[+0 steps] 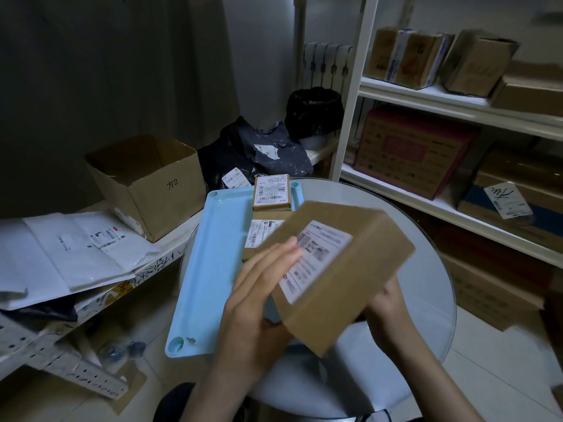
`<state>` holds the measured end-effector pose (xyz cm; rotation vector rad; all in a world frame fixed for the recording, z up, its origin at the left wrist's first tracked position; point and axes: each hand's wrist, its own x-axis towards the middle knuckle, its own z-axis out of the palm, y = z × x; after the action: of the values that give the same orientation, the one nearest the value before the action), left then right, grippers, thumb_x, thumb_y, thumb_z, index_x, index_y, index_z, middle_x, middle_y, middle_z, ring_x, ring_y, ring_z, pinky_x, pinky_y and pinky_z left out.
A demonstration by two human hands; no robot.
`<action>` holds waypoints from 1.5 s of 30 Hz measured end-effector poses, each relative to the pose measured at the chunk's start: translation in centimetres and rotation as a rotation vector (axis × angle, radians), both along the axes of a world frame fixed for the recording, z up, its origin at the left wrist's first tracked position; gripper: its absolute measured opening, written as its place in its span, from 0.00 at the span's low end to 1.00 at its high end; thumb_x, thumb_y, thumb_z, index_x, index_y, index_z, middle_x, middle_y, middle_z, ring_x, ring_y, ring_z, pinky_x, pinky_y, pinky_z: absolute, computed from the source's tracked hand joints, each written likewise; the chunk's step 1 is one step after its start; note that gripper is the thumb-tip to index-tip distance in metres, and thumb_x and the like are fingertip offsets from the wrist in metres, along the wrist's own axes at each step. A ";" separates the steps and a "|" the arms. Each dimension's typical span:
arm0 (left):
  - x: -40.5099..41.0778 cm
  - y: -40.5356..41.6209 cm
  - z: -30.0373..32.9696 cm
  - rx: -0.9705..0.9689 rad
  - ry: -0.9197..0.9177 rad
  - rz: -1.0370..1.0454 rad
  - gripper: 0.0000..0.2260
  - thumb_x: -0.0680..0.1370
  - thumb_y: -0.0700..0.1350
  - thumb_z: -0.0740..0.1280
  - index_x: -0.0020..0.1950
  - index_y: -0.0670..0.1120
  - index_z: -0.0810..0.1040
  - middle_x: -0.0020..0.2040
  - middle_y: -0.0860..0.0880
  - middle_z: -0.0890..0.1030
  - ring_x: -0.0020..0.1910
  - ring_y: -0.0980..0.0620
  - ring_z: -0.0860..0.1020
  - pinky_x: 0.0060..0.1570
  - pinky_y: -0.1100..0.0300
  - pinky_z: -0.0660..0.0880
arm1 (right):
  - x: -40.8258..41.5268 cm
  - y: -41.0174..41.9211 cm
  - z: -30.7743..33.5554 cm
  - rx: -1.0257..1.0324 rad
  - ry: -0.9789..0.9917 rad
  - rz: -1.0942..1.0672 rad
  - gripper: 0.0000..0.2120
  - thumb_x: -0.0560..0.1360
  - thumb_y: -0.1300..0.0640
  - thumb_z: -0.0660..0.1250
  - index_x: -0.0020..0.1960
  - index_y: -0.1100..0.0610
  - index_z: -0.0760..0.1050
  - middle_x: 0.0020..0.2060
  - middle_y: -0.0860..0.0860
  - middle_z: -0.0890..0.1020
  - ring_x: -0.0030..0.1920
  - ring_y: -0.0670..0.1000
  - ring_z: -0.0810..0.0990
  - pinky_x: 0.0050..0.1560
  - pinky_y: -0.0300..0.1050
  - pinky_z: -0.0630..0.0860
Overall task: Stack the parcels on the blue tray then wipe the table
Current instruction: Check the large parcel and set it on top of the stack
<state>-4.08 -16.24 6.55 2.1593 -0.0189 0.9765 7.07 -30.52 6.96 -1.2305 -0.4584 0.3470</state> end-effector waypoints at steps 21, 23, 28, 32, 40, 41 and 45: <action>1.0 2.9 -0.8 -0.484 0.273 -0.035 0.30 0.83 0.35 0.57 0.65 0.74 0.69 0.64 0.70 0.75 0.63 0.60 0.76 0.63 0.60 0.74 | -0.3 -0.5 -3.1 0.117 0.249 0.071 0.30 0.63 0.66 0.69 0.61 0.44 0.77 0.61 0.57 0.82 0.59 0.59 0.80 0.51 0.50 0.78; 1.1 2.5 -0.5 -0.483 0.278 -0.027 0.27 0.83 0.35 0.57 0.67 0.70 0.69 0.61 0.73 0.75 0.61 0.66 0.76 0.59 0.67 0.73 | -0.1 -0.6 -3.1 0.117 0.232 0.064 0.32 0.60 0.63 0.73 0.61 0.44 0.77 0.60 0.56 0.82 0.59 0.58 0.80 0.51 0.50 0.78; 1.4 2.4 -0.5 -0.722 0.195 -0.065 0.16 0.82 0.44 0.60 0.63 0.63 0.75 0.59 0.65 0.80 0.61 0.62 0.77 0.61 0.59 0.73 | 0.1 -0.7 -2.8 0.066 0.070 0.062 0.38 0.63 0.69 0.70 0.68 0.44 0.71 0.62 0.53 0.81 0.61 0.56 0.80 0.55 0.55 0.80; 1.8 2.0 0.4 -1.212 0.010 -0.237 0.11 0.80 0.51 0.59 0.50 0.51 0.81 0.52 0.51 0.84 0.52 0.47 0.82 0.52 0.48 0.78 | 0.7 -0.8 -2.3 -0.112 -0.271 -0.028 0.35 0.63 0.71 0.68 0.62 0.41 0.76 0.60 0.40 0.80 0.63 0.42 0.76 0.60 0.36 0.72; 1.0 3.1 2.0 -1.445 0.116 -0.293 0.25 0.73 0.65 0.58 0.47 0.50 0.88 0.47 0.47 0.87 0.43 0.51 0.85 0.41 0.55 0.82 | 3.0 0.2 -1.3 -0.180 -0.439 -0.201 0.38 0.66 0.79 0.71 0.48 0.33 0.81 0.76 0.42 0.62 0.75 0.39 0.60 0.72 0.51 0.64; 0.8 3.4 1.9 -1.460 0.157 -0.317 0.22 0.73 0.62 0.60 0.46 0.49 0.88 0.45 0.47 0.87 0.40 0.51 0.85 0.37 0.55 0.82 | 3.1 0.2 -1.0 -0.168 -0.437 -0.209 0.38 0.66 0.80 0.70 0.46 0.34 0.82 0.75 0.44 0.62 0.73 0.36 0.61 0.71 0.47 0.66; -0.1 4.5 1.1 -1.485 0.325 -0.391 0.22 0.72 0.60 0.61 0.47 0.47 0.88 0.41 0.45 0.86 0.35 0.49 0.84 0.33 0.56 0.81 | 3.3 0.4 -0.8 -0.170 -0.472 -0.215 0.38 0.66 0.83 0.67 0.42 0.37 0.83 0.74 0.50 0.64 0.71 0.33 0.63 0.65 0.28 0.65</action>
<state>-4.19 -11.73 7.61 0.8281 0.3240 0.1761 10.40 -30.09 6.11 -1.5180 -0.7029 -0.0965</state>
